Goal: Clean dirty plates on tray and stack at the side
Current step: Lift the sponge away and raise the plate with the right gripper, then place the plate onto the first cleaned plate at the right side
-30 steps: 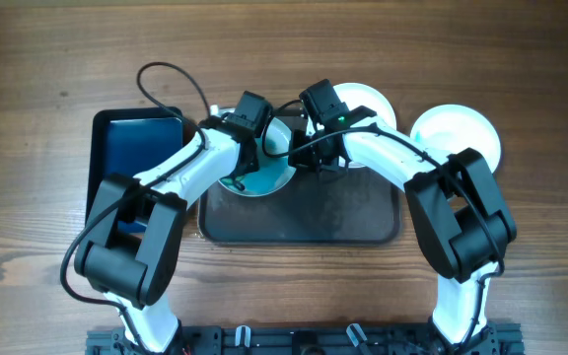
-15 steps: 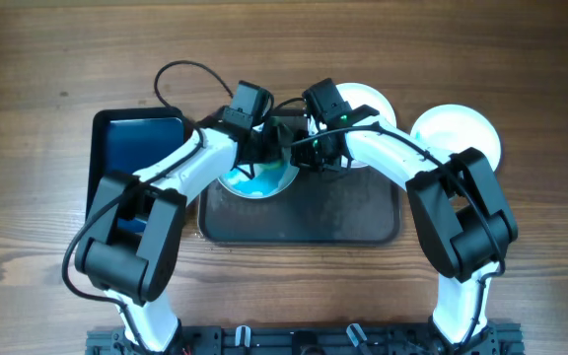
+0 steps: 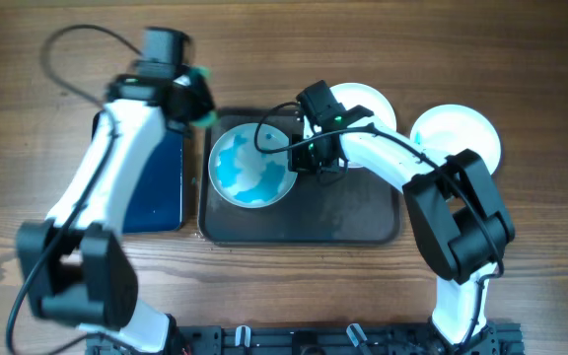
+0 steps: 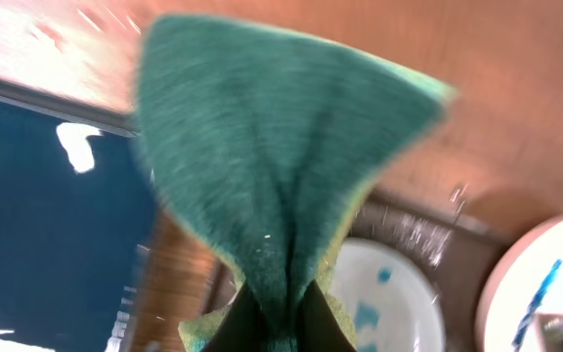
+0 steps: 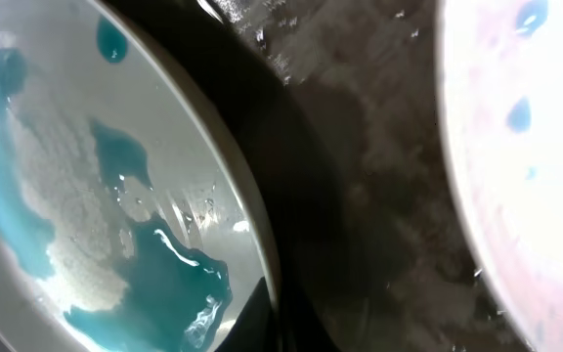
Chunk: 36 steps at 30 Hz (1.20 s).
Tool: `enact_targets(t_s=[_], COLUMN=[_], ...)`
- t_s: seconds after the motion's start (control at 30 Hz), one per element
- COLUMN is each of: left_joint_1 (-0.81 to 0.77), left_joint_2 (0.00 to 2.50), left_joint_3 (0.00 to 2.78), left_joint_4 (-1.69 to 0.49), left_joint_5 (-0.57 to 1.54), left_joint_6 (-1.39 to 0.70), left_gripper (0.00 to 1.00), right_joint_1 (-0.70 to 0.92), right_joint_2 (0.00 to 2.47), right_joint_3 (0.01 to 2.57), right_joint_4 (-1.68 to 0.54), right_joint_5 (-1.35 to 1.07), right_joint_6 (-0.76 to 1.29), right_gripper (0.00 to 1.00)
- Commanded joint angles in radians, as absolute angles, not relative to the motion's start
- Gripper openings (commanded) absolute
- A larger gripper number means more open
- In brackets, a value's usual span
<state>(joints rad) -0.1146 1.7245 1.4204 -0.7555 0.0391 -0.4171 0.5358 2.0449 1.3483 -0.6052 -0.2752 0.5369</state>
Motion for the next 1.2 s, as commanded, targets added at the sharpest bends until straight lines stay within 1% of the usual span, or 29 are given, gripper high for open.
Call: enact_targets(t_s=[0.0, 0.07, 0.3, 0.5, 0.63, 0.7, 0.77, 0.8, 0.87, 0.93, 0.97, 1.0, 1.1, 1.13, 1.17], left_joint_1=[-0.065, -0.053, -0.055, -0.055, -0.055, -0.055, -0.055, -0.055, -0.055, -0.061, -0.066, -0.071, -0.077, -0.077, -0.077], left_joint_2=[1.679, 1.682, 1.682, 1.682, 1.682, 1.682, 1.682, 1.682, 1.682, 1.682, 1.682, 1.682, 1.682, 1.682, 1.682], left_joint_3=[1.436, 1.436, 1.436, 1.436, 1.436, 1.436, 1.436, 1.436, 1.436, 1.436, 1.436, 1.436, 1.436, 1.436, 1.436], left_joint_4=[-0.767, -0.775, -0.780, -0.783, -0.787, -0.787, -0.787, -0.788, -0.788, -0.788, -0.788, -0.788, -0.788, -0.788, -0.788], left_joint_5=[0.123, 0.123, 0.153, 0.153, 0.153, 0.153, 0.153, 0.154, 0.166, 0.167, 0.167, 0.166, 0.160, 0.160, 0.160], left_joint_6=[-0.431, -0.465, -0.484, -0.484, -0.484, -0.484, -0.484, -0.484, -0.484, -0.483, -0.483, -0.479, -0.479, -0.479, -0.479], left_gripper=[0.04, 0.04, 0.04, 0.04, 0.04, 0.04, 0.04, 0.04, 0.04, 0.04, 0.04, 0.04, 0.04, 0.04, 0.04], right_joint_1=[0.599, 0.649, 0.843, 0.984, 1.050, 1.061, 1.060, 1.056, 1.039, 0.997, 0.957, 0.913, 0.788, 0.722, 0.677], right_joint_2=[1.913, 1.843, 1.708, 1.700, 1.700, 1.700, 1.700, 1.700, 1.700, 1.700, 1.700, 1.700, 1.700, 1.699, 1.698], right_joint_3=[1.405, 1.405, 1.405, 1.405, 1.405, 1.405, 1.405, 1.405, 1.405, 1.404, 1.404, 1.403, 1.403, 1.403, 1.403], right_joint_4=[-0.678, -0.710, -0.759, -0.761, -0.741, -0.730, -0.732, -0.735, -0.746, -0.761, -0.773, -0.783, -0.783, -0.781, -0.782], right_joint_5=[0.057, 0.291, 0.884, 1.166, 1.433, 1.460, 1.374, 1.285, 1.087, 0.811, 0.624, 0.488, 0.179, 0.056, -0.019], right_joint_6=[0.418, 0.400, 0.391, 0.340, 0.340, 0.331, 0.314, 0.315, 0.316, 0.321, 0.356, 0.400, 0.426, 0.425, 0.424], right_gripper=[0.04, 0.04, 0.04, 0.04, 0.04, 0.04, 0.04, 0.04, 0.04, 0.04, 0.04, 0.04, 0.04, 0.04, 0.04])
